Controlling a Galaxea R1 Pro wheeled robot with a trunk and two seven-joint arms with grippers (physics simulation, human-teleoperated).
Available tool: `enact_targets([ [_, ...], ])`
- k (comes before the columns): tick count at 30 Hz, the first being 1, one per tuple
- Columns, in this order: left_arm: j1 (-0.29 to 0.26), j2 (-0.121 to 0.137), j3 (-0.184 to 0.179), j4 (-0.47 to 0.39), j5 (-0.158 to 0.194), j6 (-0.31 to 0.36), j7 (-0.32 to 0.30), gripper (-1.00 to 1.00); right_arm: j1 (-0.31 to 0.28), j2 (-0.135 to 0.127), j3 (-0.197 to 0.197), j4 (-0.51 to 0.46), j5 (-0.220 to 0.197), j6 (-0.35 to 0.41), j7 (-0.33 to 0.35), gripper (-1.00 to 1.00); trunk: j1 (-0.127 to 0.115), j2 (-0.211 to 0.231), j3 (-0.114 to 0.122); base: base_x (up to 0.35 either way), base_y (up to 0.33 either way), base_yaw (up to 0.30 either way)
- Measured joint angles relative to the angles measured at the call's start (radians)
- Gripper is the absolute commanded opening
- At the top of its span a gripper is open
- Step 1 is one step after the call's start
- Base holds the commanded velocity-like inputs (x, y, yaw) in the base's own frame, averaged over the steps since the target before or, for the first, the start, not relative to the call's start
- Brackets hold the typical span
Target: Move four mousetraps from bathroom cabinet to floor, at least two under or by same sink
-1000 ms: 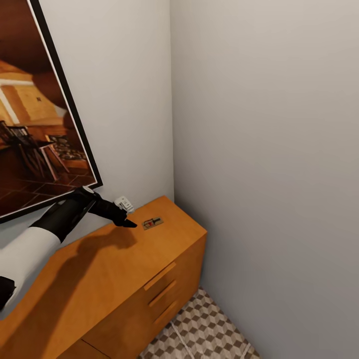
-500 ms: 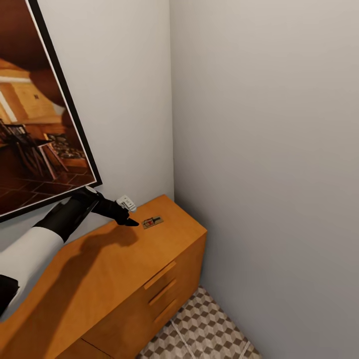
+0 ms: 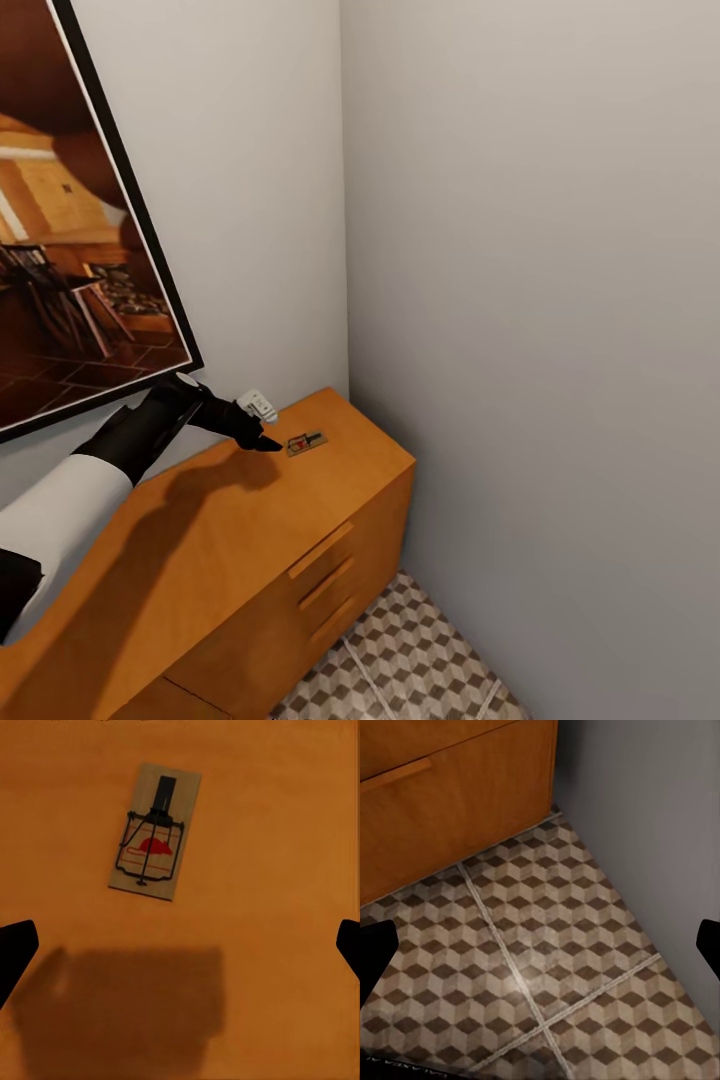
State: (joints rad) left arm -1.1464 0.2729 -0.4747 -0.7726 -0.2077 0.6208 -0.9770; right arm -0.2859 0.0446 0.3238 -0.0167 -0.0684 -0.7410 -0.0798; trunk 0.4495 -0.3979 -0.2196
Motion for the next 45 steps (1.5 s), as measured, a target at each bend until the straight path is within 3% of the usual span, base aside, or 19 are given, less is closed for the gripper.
enact_targets([
  [45, 0.000, -0.016, 0.005, -0.008, 0.000, 0.000, 0.001, 1.00, 0.000, 0.001, 0.000, 0.000, 0.000, 0.000, 0.000, 1.00, 0.000, 0.000, -0.068, 0.000, 0.000, 0.000],
])
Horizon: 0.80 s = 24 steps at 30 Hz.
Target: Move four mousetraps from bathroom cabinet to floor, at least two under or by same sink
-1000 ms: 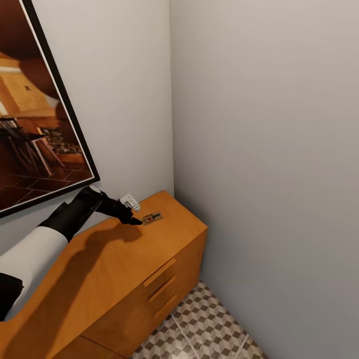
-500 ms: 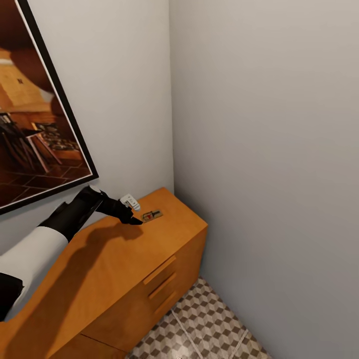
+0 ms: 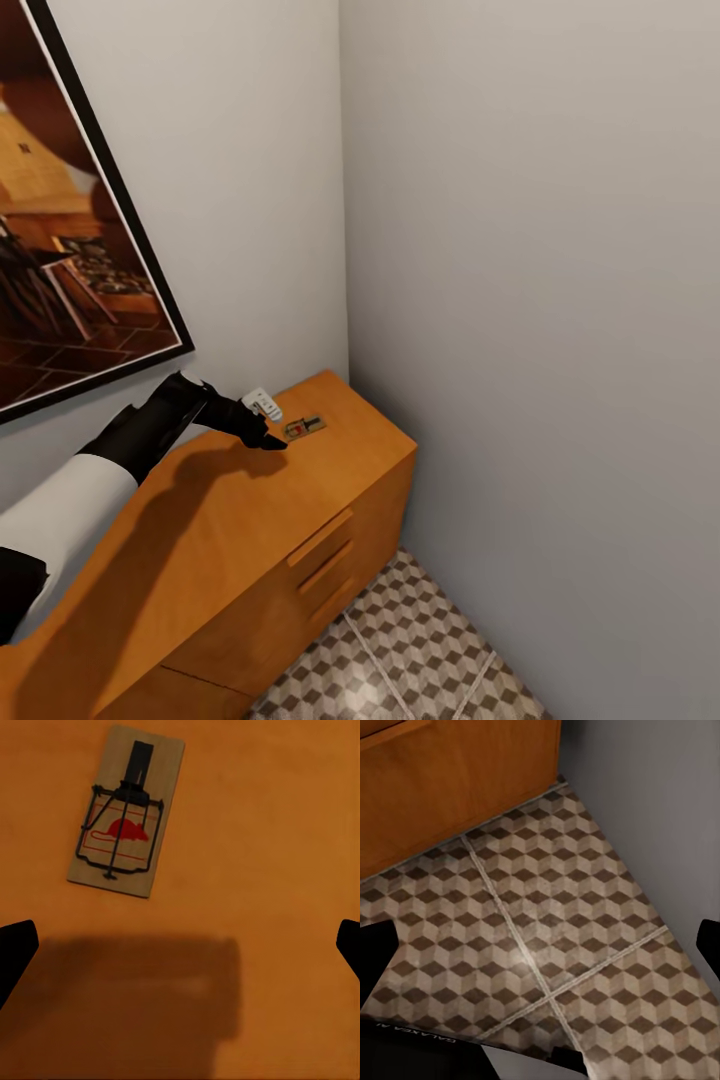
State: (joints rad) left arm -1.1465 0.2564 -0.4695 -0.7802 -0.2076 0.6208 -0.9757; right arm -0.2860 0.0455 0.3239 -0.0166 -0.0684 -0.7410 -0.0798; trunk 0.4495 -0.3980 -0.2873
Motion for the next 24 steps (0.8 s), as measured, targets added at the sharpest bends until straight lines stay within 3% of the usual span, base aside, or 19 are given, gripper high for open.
enact_targets([
  [24, 0.000, -0.013, 0.001, -0.078, 0.002, 0.004, -0.001, 1.00, 0.000, 0.000, 0.000, 0.000, 0.000, 0.000, 0.000, 1.00, 0.000, 0.000, -0.037, 0.000, 0.000, 0.000],
])
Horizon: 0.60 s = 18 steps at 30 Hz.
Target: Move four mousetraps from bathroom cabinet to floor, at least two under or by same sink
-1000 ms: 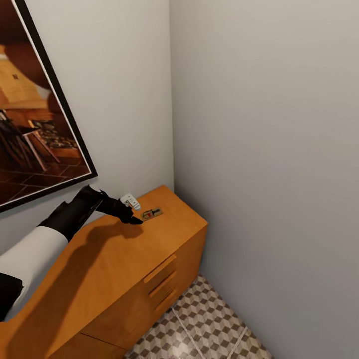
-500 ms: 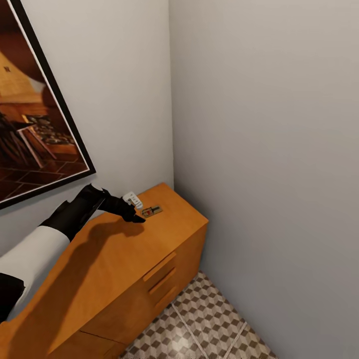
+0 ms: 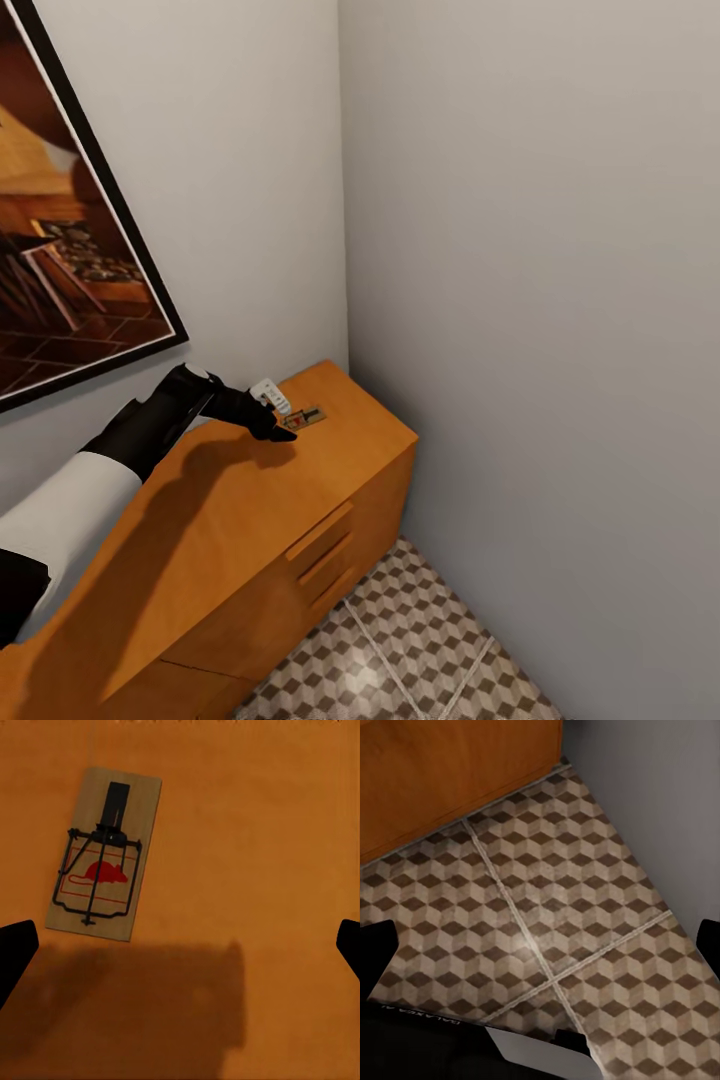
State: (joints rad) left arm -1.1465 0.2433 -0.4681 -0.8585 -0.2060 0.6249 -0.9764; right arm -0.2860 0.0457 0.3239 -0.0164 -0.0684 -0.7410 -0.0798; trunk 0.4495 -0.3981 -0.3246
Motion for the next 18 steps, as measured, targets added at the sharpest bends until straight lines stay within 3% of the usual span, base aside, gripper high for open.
enact_targets([
  [18, 0.000, 0.004, 0.003, -0.038, -0.001, 0.002, 0.000, 1.00, 0.000, 0.000, 0.000, 0.000, 0.000, 0.000, 0.000, 1.00, 0.000, 0.000, -0.028, 0.000, 0.000, 0.000],
])
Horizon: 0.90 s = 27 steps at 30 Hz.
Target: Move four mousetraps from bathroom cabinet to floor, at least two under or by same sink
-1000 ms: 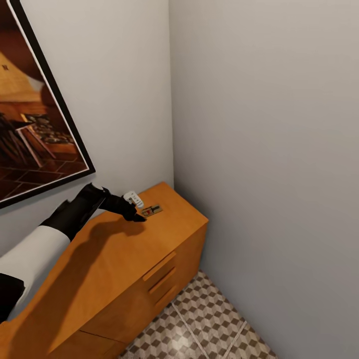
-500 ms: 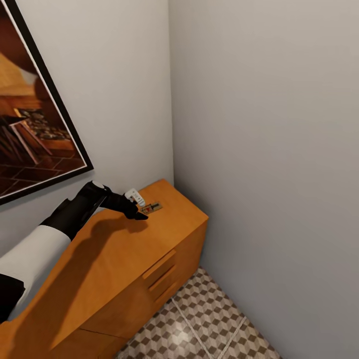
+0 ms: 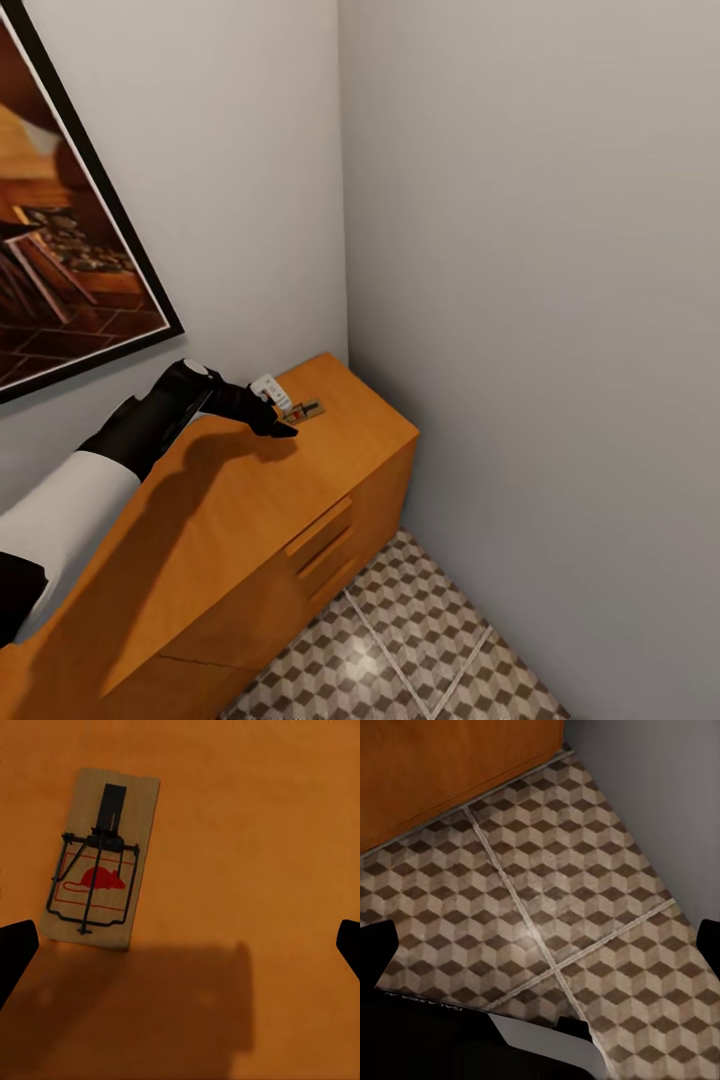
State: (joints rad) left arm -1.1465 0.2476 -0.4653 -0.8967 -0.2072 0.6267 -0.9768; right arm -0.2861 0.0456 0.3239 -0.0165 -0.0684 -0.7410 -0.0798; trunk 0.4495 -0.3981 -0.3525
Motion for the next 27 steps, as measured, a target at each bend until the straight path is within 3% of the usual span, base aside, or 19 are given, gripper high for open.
enact_targets([
  [15, 0.000, 0.017, 0.000, -0.034, 0.000, 0.002, 0.001, 1.00, 0.000, -0.001, 0.000, 0.000, 0.000, 0.000, 0.000, 1.00, 0.000, 0.000, -0.023, 0.000, 0.000, 0.000],
  [27, 0.000, 0.039, 0.004, -0.048, 0.001, 0.003, 0.000, 1.00, 0.000, -0.001, 0.000, 0.000, 0.000, 0.000, 0.000, 1.00, 0.000, 0.000, -0.027, 0.000, 0.000, 0.000],
])
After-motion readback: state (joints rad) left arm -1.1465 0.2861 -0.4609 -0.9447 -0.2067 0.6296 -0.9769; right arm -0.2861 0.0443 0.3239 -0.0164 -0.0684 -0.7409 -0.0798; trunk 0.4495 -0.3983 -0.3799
